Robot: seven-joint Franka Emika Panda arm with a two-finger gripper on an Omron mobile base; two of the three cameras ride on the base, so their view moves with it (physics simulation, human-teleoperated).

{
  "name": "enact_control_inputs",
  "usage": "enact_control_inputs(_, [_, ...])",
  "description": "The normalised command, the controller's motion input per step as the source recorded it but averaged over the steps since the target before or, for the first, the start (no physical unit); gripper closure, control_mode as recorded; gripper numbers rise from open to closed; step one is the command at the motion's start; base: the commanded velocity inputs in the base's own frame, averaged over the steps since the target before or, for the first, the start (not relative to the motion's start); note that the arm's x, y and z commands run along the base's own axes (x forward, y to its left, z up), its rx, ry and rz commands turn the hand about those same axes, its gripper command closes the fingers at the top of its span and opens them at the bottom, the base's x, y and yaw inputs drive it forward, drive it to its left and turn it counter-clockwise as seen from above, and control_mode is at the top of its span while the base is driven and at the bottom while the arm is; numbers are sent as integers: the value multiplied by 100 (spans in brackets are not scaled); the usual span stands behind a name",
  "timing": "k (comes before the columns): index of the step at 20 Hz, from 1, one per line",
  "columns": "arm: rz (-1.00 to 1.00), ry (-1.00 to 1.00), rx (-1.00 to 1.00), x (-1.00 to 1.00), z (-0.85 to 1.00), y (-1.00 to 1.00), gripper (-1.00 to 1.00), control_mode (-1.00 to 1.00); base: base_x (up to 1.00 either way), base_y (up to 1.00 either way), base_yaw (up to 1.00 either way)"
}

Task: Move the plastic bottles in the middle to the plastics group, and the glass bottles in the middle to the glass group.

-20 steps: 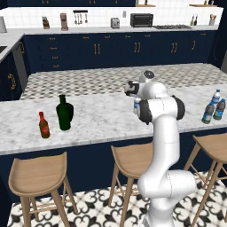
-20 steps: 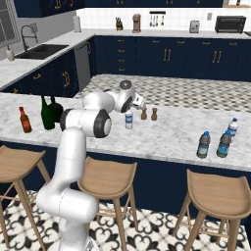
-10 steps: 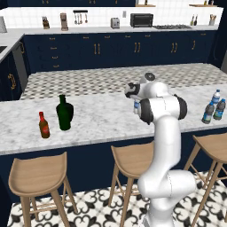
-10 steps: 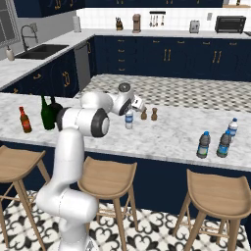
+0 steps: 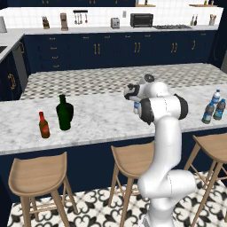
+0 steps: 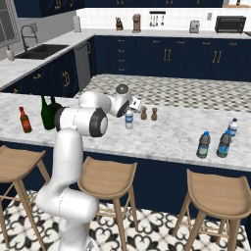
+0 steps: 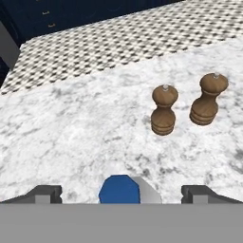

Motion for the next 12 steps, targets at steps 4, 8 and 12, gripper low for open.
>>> enact_control_inputs(4, [0,-6,0,8,0,0,-100,-100,0,0,0])
enact_control_inputs(8, [0,-2,0,1,0,0,-100,-100,0,0,0])
enact_control_inputs(12, [0,0,0,0,0,0,100,-100,0,0,0])
